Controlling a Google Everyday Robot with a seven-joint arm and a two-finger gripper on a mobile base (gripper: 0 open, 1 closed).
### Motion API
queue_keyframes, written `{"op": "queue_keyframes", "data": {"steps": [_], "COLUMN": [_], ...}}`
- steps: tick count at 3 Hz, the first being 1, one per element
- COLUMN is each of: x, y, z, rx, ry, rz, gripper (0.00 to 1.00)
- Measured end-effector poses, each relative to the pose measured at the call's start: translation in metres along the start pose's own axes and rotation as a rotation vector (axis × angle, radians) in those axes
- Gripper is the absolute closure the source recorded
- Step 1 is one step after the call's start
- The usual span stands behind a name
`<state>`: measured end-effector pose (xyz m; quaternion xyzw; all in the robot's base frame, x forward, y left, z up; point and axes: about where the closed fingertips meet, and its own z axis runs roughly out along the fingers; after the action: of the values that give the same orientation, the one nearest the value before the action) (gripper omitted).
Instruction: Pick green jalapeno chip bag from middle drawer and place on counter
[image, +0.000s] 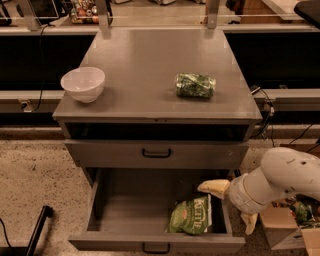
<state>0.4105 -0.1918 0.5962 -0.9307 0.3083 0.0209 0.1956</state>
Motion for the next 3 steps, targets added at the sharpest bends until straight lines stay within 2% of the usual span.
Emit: {"op": "queue_keyframes", "data": {"steps": [1, 2, 3], "x": [0.0, 0.005, 0.018], "y": [0.0, -0.009, -0.016], "z": [0.0, 0.03, 0.063], "rx": [-0.001, -0.017, -0.017], "ry": [-0.001, 0.0, 0.015], "rz": [-0.001, -0.057, -0.086], "gripper": [0.0, 0.0, 0.0]}}
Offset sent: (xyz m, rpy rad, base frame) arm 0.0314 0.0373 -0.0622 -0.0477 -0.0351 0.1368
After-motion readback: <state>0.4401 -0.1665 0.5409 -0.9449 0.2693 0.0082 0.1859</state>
